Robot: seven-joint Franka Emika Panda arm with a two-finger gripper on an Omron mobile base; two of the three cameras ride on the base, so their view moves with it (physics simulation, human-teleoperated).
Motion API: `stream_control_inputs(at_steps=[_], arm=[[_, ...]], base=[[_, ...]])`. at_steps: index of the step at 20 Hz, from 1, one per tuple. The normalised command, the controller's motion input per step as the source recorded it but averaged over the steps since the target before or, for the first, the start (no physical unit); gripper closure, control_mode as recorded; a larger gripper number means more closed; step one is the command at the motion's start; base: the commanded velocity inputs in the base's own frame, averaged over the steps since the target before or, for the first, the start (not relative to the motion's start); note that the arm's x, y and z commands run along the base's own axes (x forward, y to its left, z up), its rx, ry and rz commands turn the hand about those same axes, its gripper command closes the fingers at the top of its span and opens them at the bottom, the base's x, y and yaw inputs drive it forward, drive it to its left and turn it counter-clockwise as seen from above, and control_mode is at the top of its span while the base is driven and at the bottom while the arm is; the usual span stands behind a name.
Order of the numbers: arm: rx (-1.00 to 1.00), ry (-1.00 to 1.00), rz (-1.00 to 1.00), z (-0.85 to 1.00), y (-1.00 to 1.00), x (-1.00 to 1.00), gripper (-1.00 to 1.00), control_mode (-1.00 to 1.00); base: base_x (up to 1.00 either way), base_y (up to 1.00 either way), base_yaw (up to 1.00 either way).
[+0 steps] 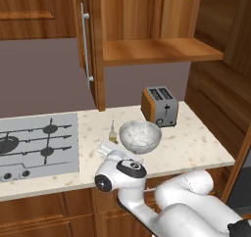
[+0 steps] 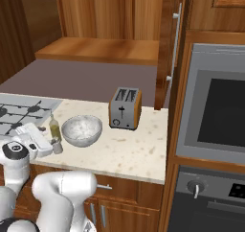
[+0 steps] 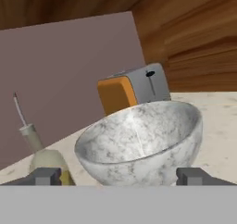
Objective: Retrieve the bottle and the shaker from the cabinet and place them next to the mixing bowl on the counter. Then add garlic from the fridge to the mixing bowl.
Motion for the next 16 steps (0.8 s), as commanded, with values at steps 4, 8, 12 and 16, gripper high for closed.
stream_control_inputs(at_steps=[4, 8, 12, 16], arm=[[0.18, 0.0, 0.0, 0.66, -0.56, -0.6, -1.0, -1.0], [0.22, 0.02, 0.0, 0.81, -0.57, -0.3, -1.0, -1.0], [0.22, 0.1, 0.0, 0.58, -0.49, -0.14, -1.0, -1.0], [0.15, 0.18, 0.0, 0.24, -0.33, -0.05, -1.0, -1.0]], base=[[0.0, 0.0, 0.0], [0.0, 0.0, 0.0], [0.0, 0.0, 0.0], [0.0, 0.0, 0.0]])
